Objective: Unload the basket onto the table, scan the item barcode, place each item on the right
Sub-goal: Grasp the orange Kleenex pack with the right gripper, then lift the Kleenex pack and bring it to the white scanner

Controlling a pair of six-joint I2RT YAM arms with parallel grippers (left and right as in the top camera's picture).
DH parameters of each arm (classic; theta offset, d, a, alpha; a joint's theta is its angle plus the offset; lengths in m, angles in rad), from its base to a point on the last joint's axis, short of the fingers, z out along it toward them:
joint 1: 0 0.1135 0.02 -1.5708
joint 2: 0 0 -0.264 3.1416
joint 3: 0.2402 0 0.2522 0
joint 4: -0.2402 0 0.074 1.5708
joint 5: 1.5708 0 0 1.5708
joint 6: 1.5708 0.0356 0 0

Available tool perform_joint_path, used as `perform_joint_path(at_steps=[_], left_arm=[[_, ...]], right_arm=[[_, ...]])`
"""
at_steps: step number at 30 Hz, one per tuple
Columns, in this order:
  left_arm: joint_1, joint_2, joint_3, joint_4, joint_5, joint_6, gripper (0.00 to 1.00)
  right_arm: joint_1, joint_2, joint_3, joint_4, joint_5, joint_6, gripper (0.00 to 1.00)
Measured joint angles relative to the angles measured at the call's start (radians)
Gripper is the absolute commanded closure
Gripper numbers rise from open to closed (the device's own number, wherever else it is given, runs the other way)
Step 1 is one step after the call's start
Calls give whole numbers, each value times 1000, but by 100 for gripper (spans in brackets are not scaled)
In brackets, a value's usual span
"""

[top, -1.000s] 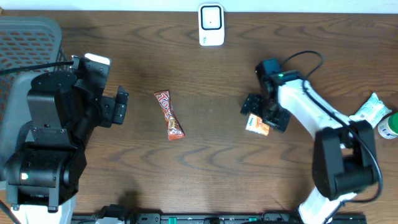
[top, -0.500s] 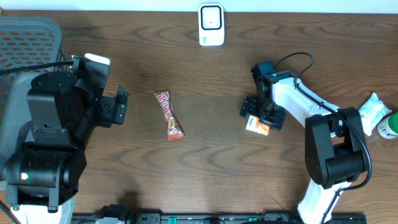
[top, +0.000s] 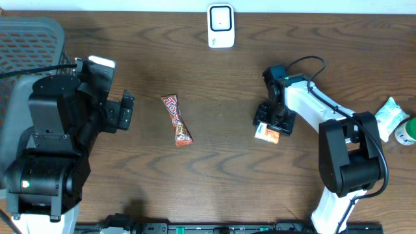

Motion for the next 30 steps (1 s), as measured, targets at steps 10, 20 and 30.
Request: perform_joint_path(at_steps=[10, 20, 30], left_arm=[[0, 0, 0, 0, 0, 0, 2], [0, 0, 0, 0, 0, 0, 2], [0, 0, 0, 0, 0, 0, 2]], right_arm=[[-9, 23, 1, -33, -343, -47, 39], [-42, 32, -2, -84, -729, -134, 40], [-46, 32, -3, -201, -946, -212, 41]])
